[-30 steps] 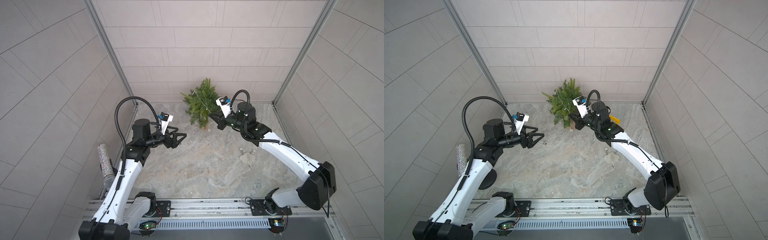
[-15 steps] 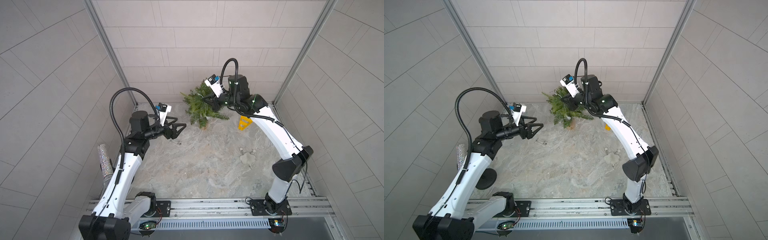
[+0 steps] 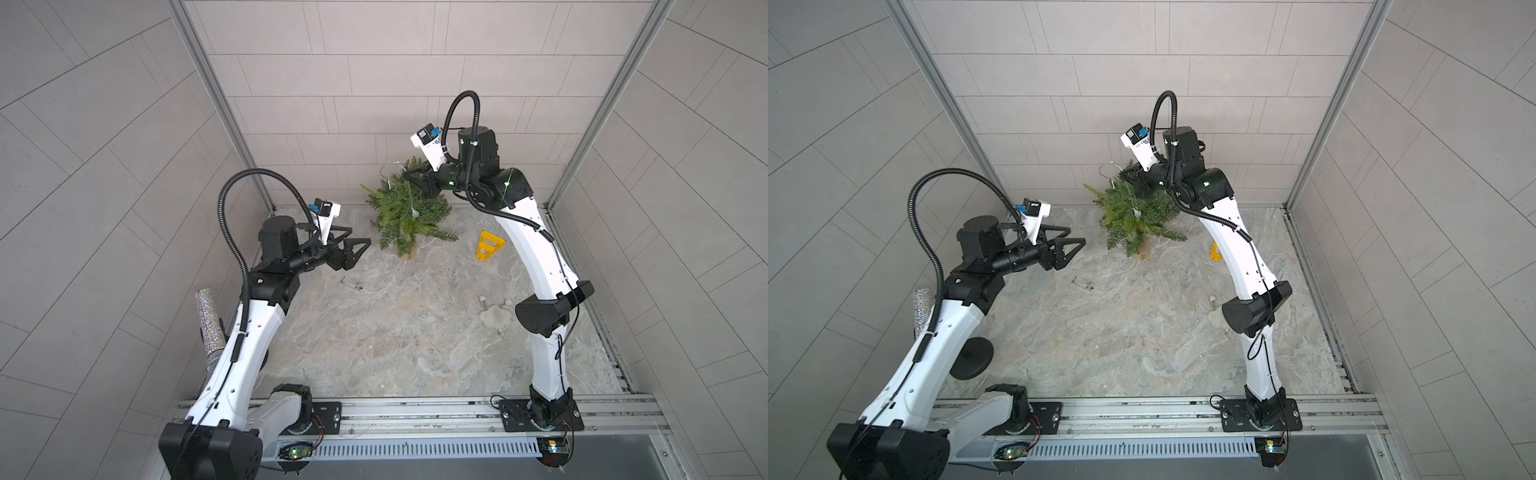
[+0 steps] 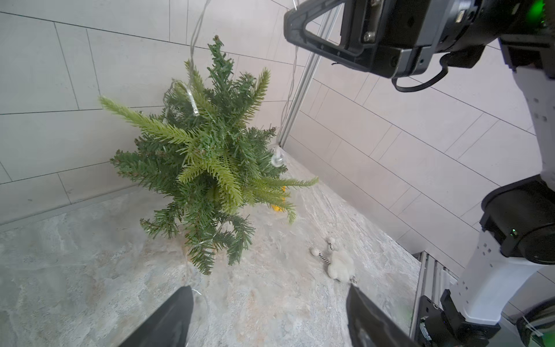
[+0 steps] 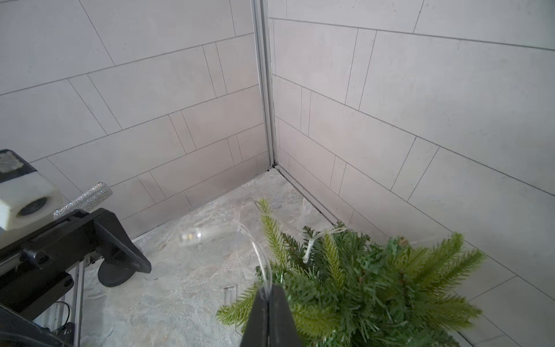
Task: Remove string lights from the small christmas tree
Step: Remove the light string from the Christmas tree.
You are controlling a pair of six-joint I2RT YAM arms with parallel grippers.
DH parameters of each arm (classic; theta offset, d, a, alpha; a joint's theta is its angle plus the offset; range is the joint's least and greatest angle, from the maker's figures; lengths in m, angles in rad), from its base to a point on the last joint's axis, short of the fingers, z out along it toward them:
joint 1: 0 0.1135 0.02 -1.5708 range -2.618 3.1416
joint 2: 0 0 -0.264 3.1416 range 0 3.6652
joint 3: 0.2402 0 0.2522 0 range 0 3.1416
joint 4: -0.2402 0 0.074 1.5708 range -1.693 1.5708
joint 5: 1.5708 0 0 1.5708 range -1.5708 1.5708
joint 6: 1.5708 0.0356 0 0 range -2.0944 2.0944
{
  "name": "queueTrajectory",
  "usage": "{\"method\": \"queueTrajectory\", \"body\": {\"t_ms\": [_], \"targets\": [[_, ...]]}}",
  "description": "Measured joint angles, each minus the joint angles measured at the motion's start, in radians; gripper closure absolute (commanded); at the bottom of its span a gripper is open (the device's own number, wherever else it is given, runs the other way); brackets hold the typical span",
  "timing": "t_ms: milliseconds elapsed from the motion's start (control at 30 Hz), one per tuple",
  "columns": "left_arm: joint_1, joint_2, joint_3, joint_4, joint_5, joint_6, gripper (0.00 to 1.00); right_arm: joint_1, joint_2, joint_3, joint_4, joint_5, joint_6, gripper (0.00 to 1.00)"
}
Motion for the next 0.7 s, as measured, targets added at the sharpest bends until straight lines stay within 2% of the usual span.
{"method": "queueTrajectory", "body": {"t_ms": [133,333,600,633,700], "targets": [[-0.001,0.048,0.021,0.041,-0.063,-0.018,0.17,0.002,0.001,-0.018,0.070,-0.011,0.026,1.00],[-0.002,0.173,0.153,0.111,-0.183,-0.031,0.15,0.003,0.001,-0.027,0.230,-0.010,0.055,1.00],[-0.010,0.357,0.241,0.420,-0.121,-0.124,0.12,0.003,0.004,-0.031,0.397,-0.005,0.099,1.00],[-0.011,0.390,0.261,0.453,-0.108,-0.138,0.13,0.003,0.005,-0.031,0.409,-0.006,0.102,1.00],[-0.014,0.445,0.298,0.502,-0.077,-0.172,0.23,0.003,0.005,-0.031,0.423,-0.006,0.105,1.00]]}}
